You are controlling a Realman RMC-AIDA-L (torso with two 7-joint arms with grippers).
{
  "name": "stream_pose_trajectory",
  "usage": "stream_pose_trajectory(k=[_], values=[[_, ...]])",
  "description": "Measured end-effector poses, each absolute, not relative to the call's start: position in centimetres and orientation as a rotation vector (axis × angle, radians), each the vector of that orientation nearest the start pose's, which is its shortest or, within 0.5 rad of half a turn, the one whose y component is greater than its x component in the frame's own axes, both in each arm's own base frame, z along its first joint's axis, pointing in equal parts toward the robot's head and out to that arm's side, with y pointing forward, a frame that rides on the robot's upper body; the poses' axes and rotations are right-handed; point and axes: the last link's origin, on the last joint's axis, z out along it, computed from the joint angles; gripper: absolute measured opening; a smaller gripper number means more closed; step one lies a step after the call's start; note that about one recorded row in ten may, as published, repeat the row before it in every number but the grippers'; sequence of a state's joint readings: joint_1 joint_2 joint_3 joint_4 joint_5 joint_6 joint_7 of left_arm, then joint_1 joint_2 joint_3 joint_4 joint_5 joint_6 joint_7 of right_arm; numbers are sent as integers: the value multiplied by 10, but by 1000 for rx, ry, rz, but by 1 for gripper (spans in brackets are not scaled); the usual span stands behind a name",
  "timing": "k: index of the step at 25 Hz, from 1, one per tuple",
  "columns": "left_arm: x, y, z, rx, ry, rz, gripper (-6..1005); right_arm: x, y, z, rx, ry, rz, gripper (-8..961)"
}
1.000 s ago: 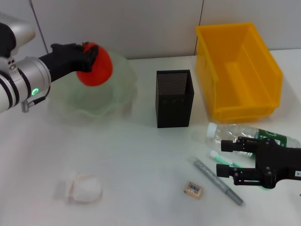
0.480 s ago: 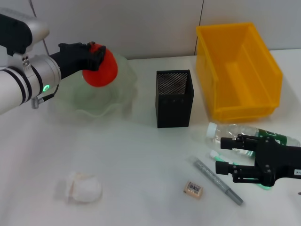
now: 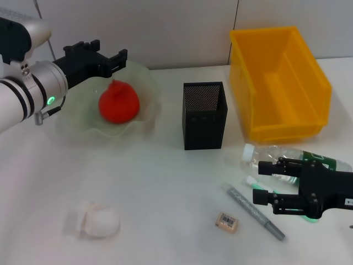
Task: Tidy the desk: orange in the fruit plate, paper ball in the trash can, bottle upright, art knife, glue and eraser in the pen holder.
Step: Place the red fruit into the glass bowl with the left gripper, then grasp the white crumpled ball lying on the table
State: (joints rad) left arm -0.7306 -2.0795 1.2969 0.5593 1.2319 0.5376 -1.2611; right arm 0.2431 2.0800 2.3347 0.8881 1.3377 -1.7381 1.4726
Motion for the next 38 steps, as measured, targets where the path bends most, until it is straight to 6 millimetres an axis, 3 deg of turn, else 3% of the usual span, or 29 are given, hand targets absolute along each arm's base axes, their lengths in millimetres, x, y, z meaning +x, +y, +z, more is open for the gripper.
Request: stream_pose_trajectory(k=[8,17,18,25,31,38], values=[[-197,454,-30,-2192,-507,-508,799,288,263,42,-2636,711,881,763],[-192,446,-27,-2234,-575,-615,791,291,261,50,-2596,729,917,763],[-183,431,-22,-2317,-519,-737,790,292,261,51,-2598,727,909,763],[-166,398,-7,-2508,-438,-937,783,295,263,56,-2566,740,904,763],[-176,374,-13,-2690,-387,-822,778,298,263,56,-2551,743,898,763],[-190,361,-6,-2726,-404,-666,771,301,263,54,-2535,764,891,763]])
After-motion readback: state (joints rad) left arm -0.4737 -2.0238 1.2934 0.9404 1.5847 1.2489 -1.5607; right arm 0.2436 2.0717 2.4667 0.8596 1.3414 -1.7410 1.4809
